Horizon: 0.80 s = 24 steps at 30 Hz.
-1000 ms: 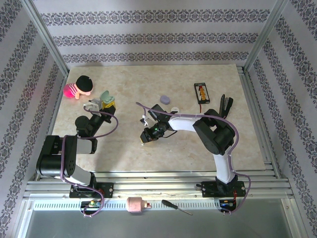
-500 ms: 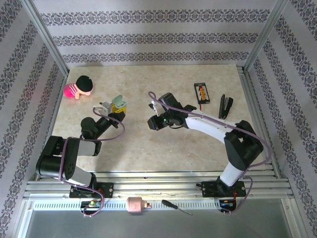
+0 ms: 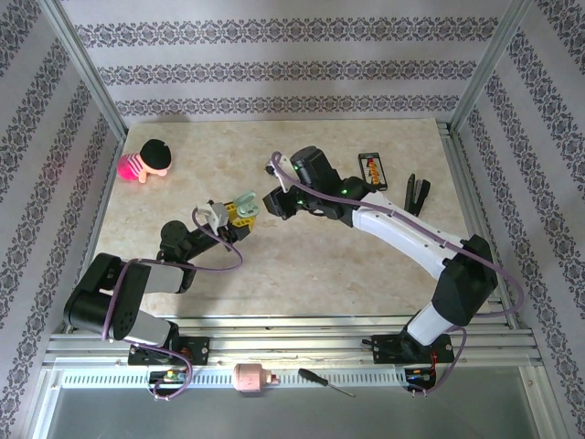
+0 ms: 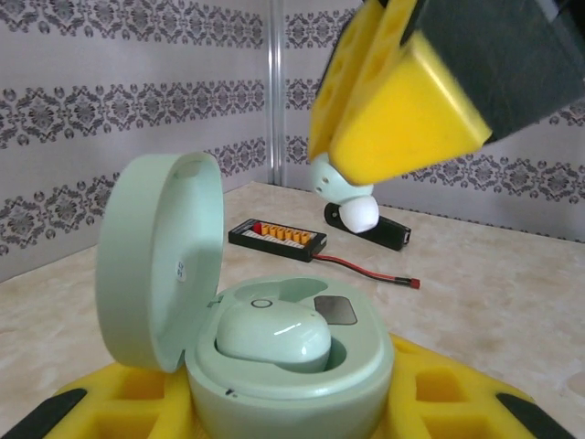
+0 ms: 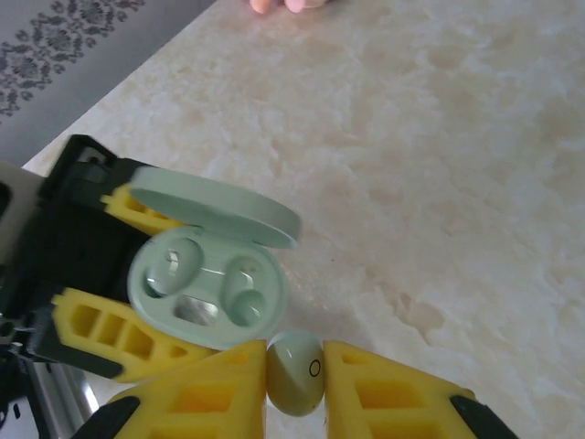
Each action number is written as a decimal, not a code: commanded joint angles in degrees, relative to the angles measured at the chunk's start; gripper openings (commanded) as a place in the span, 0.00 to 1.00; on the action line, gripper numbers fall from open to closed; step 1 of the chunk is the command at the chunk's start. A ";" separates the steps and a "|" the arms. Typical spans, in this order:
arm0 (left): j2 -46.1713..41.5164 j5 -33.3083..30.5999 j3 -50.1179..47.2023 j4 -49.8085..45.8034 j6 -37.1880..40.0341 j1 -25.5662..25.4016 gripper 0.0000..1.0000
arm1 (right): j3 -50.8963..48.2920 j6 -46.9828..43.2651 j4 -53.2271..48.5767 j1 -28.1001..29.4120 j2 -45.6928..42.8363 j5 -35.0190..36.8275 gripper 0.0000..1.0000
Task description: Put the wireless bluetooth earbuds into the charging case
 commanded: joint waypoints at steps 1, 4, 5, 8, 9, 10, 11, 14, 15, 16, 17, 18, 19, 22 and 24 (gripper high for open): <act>-1.43 2.65 -0.03 2.85 1.91 -0.87 0.26 | 2.52 -1.98 -1.80 1.17 -0.21 0.48 0.20; -1.78 2.73 -0.23 2.85 2.19 -0.89 0.26 | 3.02 -2.11 -1.56 1.68 0.54 -0.03 0.20; -1.97 2.87 -0.22 2.85 2.06 -1.02 0.26 | 3.18 -2.07 -1.53 1.84 0.85 -0.11 0.20; -2.47 3.68 -0.26 2.85 2.00 -1.06 0.25 | 3.40 -1.50 -1.07 1.79 1.65 -0.76 0.20; -2.58 3.45 -0.37 2.84 2.22 -1.08 0.25 | 3.31 -1.15 -0.74 1.69 1.81 -1.09 0.20; -2.74 3.31 -0.52 2.81 2.52 -1.16 0.25 | 3.23 -1.01 -0.52 1.69 2.00 -1.35 0.20; -2.76 3.30 -0.73 2.76 2.79 -1.13 0.25 | 3.12 -0.86 -0.47 1.71 2.23 -1.49 0.19; -2.76 3.77 -0.83 2.85 2.76 -1.33 0.25 | 2.78 -0.41 -0.18 1.75 2.83 -1.36 0.19; -2.75 3.85 -0.85 2.85 2.88 -1.37 0.25 | 2.68 -0.28 0.07 1.78 2.99 -1.42 0.19; -2.76 3.88 -0.83 2.85 2.90 -1.48 0.25 | 2.52 -0.11 0.22 1.80 3.15 -1.53 0.19; -2.80 3.68 -0.83 2.71 2.87 -1.51 0.25 | 2.42 -0.17 0.28 1.93 3.27 -1.63 0.19; -2.83 3.58 -0.82 2.84 2.90 -1.56 0.25 | 2.28 -0.06 0.30 1.87 3.33 -1.72 0.19; -2.89 3.59 -0.83 2.85 2.89 -1.62 0.25 | 2.12 -0.05 0.36 2.00 3.39 -1.73 0.19; -2.98 3.28 -0.75 2.64 2.54 -1.58 0.25 | 1.58 -0.36 0.54 2.04 3.47 -1.98 0.19; -2.78 3.25 -0.65 2.05 2.74 -1.69 0.25 | 1.19 -0.39 1.15 2.04 3.52 -2.16 0.19</act>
